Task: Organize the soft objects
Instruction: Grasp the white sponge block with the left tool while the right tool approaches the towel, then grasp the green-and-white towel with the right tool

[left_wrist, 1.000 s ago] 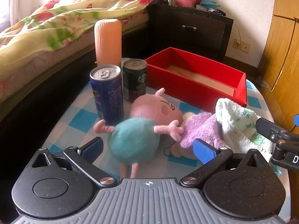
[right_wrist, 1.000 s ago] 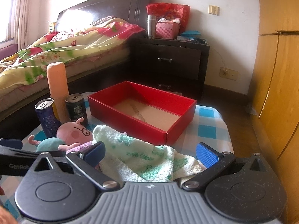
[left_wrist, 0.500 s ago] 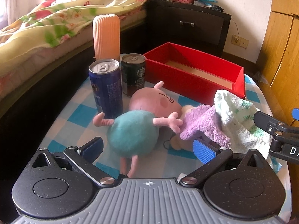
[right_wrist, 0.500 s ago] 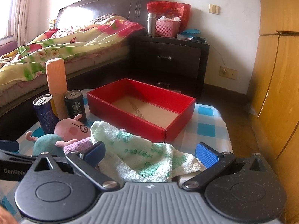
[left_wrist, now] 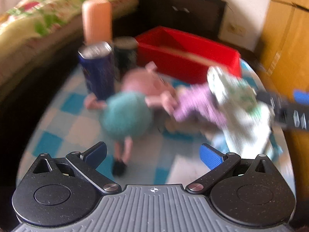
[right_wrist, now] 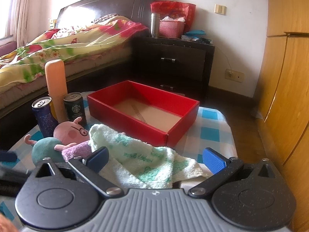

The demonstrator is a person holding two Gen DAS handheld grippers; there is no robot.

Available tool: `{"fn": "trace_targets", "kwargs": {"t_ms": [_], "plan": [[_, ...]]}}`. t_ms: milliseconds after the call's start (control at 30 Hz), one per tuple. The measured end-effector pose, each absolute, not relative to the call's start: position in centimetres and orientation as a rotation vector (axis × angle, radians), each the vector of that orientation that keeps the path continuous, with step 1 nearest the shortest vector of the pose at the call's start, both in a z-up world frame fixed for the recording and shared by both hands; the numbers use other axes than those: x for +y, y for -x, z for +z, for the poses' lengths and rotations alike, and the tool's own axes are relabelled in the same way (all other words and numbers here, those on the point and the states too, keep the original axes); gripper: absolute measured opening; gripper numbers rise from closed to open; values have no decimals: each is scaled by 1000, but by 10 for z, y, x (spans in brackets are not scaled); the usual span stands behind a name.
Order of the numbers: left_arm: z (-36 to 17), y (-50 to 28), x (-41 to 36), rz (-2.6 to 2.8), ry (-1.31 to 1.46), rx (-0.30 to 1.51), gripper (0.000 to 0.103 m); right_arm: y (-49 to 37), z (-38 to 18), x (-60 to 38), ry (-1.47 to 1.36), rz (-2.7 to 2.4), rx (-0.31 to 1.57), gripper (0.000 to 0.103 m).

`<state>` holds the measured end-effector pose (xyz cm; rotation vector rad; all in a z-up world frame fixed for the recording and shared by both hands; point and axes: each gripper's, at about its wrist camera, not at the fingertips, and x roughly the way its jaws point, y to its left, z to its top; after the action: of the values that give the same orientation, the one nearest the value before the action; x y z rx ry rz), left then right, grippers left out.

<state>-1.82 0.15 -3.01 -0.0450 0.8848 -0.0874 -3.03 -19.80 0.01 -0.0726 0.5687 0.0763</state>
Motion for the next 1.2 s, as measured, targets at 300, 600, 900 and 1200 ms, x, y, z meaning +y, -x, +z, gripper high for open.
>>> {"fn": "trace_targets", "kwargs": {"t_ms": [300,600,900,1200], "plan": [[-57,35,-28,-188,-63,967,97,32,-1,-202,80,100,600,85],[-81,26,-45,-220,-149,1086,80,31,-5,-207,91,105,634,85],[-71,32,-27,-221,-81,1041,58,27,-7,-218,82,85,661,85],[-34,23,0,-176,1,919,58,20,-17,-202,174,175,683,85]]}}
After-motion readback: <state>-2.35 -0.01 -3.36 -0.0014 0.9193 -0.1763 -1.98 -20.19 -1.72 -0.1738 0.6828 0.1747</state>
